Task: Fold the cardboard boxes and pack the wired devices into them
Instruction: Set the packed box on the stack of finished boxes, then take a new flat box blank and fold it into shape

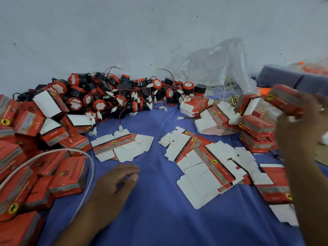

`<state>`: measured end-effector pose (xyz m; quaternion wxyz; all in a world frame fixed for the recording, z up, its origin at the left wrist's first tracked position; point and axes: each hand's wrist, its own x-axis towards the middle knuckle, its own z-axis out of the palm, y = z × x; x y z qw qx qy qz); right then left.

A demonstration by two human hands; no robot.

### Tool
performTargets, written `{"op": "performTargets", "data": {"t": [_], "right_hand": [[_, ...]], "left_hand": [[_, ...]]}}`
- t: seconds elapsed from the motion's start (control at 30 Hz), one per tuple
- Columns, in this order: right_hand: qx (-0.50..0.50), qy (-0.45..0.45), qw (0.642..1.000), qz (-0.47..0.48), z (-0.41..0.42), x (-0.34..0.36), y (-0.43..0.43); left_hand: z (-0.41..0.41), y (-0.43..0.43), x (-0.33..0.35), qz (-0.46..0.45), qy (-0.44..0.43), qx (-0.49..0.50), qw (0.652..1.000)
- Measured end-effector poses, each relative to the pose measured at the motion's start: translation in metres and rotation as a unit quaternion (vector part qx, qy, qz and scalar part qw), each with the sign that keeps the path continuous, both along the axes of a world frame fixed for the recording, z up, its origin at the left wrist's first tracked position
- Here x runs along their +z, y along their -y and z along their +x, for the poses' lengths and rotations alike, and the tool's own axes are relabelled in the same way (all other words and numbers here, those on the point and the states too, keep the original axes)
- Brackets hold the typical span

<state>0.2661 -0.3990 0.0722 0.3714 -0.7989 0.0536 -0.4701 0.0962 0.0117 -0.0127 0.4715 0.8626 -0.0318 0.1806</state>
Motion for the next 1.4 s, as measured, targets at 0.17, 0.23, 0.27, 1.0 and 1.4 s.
{"op": "performTargets", "data": {"t": [0.17, 0.23, 0.27, 1.0, 1.4], "right_hand": [[-0.007, -0.233, 0.971, -0.055, 0.012, -0.032, 0.041], [0.034, -0.242, 0.968, -0.058, 0.008, -0.039, 0.031], [0.038, -0.238, 0.969, -0.048, 0.007, -0.040, 0.029], [0.179, -0.558, 0.719, -0.374, -0.045, -0.044, -0.128], [0.094, -0.277, 0.849, -0.441, -0.082, 0.003, -0.153]], "left_hand": [[0.002, -0.003, -0.005, 0.051, 0.010, 0.000, 0.999], [0.002, -0.005, -0.005, 0.065, 0.011, 0.003, 0.998], [0.002, -0.005, -0.005, 0.068, 0.011, 0.001, 0.998], [0.003, -0.008, -0.006, 0.076, -0.002, -0.009, 0.997], [0.000, -0.002, -0.003, 0.043, 0.003, 0.001, 0.999]]}}
